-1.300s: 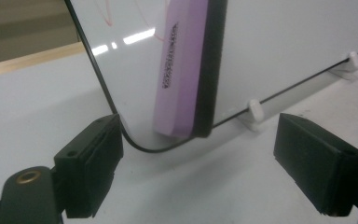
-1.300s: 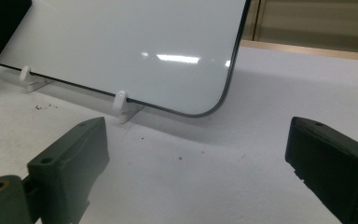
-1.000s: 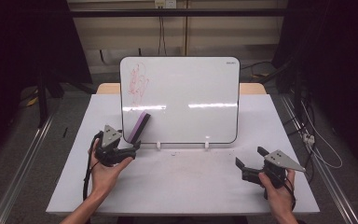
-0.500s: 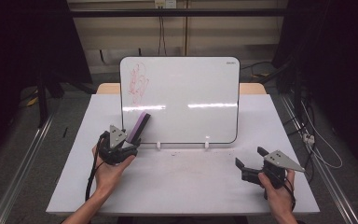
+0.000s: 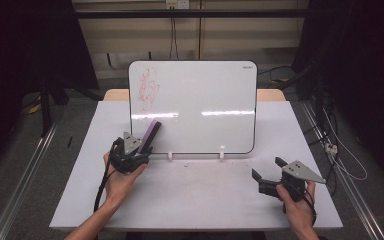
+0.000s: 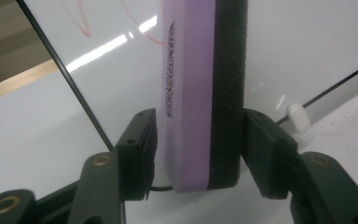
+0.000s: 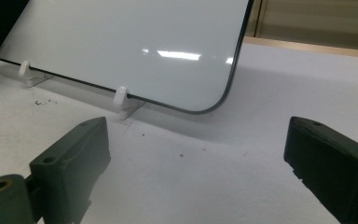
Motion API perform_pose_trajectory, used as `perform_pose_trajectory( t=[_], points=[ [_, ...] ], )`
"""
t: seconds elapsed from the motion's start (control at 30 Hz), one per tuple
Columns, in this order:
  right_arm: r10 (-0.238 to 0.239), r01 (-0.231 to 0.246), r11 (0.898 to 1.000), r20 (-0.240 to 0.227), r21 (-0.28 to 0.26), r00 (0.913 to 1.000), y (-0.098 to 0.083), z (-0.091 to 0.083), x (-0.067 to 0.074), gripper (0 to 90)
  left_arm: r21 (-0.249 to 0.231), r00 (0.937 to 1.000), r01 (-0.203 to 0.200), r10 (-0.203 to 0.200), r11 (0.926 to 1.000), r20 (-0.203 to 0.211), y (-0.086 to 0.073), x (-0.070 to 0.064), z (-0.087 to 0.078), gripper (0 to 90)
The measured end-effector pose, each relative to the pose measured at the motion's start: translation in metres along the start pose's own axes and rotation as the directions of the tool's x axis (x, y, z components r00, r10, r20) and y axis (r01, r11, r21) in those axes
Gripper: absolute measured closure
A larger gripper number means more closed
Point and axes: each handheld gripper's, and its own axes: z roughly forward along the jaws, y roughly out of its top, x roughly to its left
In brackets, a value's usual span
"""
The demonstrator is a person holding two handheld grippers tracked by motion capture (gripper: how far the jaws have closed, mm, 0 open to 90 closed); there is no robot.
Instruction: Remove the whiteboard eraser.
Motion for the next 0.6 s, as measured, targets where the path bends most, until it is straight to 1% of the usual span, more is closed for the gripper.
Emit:
perform_pose_trajectory(
  t=[0.03,0.1,0.2,0.23,0.33,0.4,0.43,0.6],
  points=[
    [0.001,-0.001,1.000,0.000,0.001,1.0000,-0.0001,0.0001,0.0000,6.4,-0.001,1.0000,0.006,-0.006,1.0000,0.003,-0.0006,-0.0005,0.0003,49.4],
    [0.001,-0.001,1.000,0.000,0.003,1.0000,-0.0001,0.0002,0.0002,6.4,-0.004,0.9999,0.010,-0.010,0.9999,0.006,-0.0009,-0.0010,0.0003,49.8],
    [-0.001,0.001,1.000,-0.001,0.000,1.0000,0.0000,-0.0001,0.0005,6.5,-0.006,1.0000,0.005,-0.005,1.0000,-0.004,-0.0014,-0.0027,0.0005,50.0],
    [0.000,0.000,1.000,-0.001,0.000,1.0000,0.0000,-0.0004,0.0006,6.5,0.001,1.0000,-0.001,0.001,1.0000,-0.002,-0.0017,-0.0027,0.0003,50.3],
    [0.000,0.000,1.000,-0.001,0.000,1.0000,-0.0001,-0.0005,0.0003,6.6,0.003,1.0000,0.002,-0.002,1.0000,-0.009,-0.0025,-0.0041,0.0011,51.7],
    [0.000,0.000,1.000,-0.001,0.000,1.0000,-0.0001,-0.0004,0.0003,6.6,0.005,0.9998,-0.003,0.003,1.0000,-0.018,-0.0026,-0.0041,0.0017,52.5],
    [-0.001,0.001,1.000,-0.002,0.001,1.0000,-0.0001,-0.0002,0.0004,6.6,0.004,0.9996,-0.003,0.003,1.0000,-0.027,-0.0025,-0.0041,0.0018,56.4],
    [-0.001,0.001,1.000,-0.004,0.001,1.0000,-0.0001,-0.0001,0.0008,6.6,0.004,0.9997,0.000,0.000,1.0000,-0.025,-0.0027,-0.0037,0.0014,56.1]
  ],
)
